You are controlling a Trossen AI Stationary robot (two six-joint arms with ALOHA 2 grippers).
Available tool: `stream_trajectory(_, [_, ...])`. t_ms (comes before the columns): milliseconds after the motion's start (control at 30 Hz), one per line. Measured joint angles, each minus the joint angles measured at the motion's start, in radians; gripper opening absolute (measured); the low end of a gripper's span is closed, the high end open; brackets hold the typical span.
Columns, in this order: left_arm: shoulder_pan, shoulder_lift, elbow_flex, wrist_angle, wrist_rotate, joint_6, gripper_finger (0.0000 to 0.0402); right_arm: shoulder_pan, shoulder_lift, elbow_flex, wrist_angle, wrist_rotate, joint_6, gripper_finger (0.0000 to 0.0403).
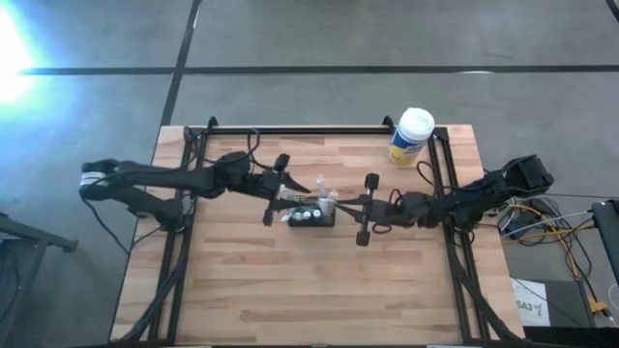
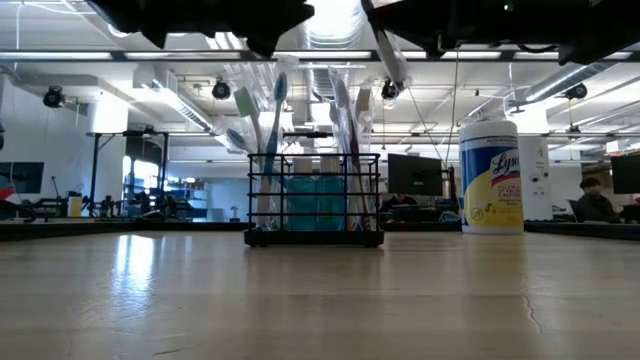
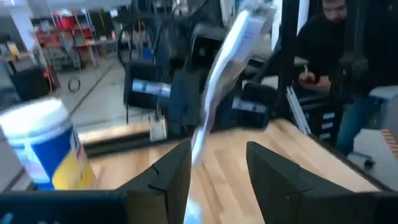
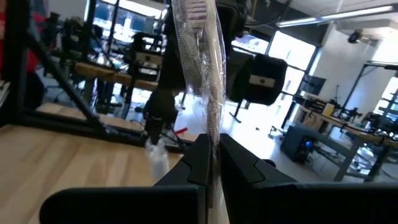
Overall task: Pick & Place toothbrushing station
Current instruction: Put the purple toothbrush into the black mesh organizer
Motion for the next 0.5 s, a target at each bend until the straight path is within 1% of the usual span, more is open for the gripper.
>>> stream_trajectory(167, [-0.020,0.075,0.048,0.014,-0.004,0.029,0.0155,-0.024,0.005,-0.004,0.025,-0.053,0.032,0.0013])
stream_trajectory(267, [-0.021,0.093,0.082,0.086,-0.001,0.012,0.0152,-0.027,0.005,-0.004,0.033,-0.055,0.040,0.0013])
stream_trajectory(433, [-0.023,0.128,0.131,0.070,-0.005,-0.022,0.0156,-0.027,0.014,0.000,0.035,-0.047,0.045,0.0013])
stream_trajectory(500, [-0.026,0.138,0.155,0.079,-0.028,-0.050,0.0161,-0.028,0.016,0.002,0.031,-0.044,0.047,0.0013])
